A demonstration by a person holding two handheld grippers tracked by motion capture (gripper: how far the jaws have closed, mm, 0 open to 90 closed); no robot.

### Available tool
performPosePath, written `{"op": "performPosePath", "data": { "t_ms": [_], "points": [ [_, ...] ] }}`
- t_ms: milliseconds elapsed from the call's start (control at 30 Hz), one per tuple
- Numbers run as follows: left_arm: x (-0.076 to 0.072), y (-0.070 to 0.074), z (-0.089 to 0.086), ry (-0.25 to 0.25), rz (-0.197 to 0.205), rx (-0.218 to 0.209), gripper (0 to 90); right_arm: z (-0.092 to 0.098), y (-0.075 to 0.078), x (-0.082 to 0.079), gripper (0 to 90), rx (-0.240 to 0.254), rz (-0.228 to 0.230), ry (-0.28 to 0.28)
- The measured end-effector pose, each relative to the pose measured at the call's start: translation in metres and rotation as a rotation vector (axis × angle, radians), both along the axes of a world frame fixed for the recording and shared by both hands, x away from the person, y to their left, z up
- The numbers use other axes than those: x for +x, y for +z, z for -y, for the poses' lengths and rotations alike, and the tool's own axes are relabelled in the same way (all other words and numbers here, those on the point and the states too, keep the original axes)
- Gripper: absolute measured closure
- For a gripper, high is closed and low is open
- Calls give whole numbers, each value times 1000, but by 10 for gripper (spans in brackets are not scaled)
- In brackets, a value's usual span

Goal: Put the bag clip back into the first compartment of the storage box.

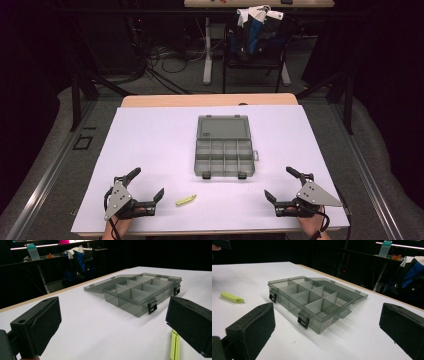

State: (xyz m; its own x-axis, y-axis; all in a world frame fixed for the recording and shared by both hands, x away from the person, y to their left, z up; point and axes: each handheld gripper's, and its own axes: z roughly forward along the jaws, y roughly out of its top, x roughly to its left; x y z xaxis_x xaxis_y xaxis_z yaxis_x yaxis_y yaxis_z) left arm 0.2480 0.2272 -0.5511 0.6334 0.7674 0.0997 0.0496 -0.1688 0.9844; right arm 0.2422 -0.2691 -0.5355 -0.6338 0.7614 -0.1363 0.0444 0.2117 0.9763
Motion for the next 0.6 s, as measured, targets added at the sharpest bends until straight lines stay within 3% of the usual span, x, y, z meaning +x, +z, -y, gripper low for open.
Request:
{"op": "performPosePath", "data": {
  "t_ms": [300, 467, 567, 600],
  "points": [
    [1, 5, 3, -2, -20, 2, 0, 0, 1, 0, 0, 8, -4, -2],
    [4, 8, 6, -11, -59, 34, 0, 0, 1, 1, 0, 20, -4, -3],
    [8, 11, 12, -23, -88, 69, 0, -1, 0, 1, 0, 9, -16, 4],
    [12, 13, 17, -40, -121, 105, 0, -1, 0, 1, 0, 4, -21, 3]
  ]
}}
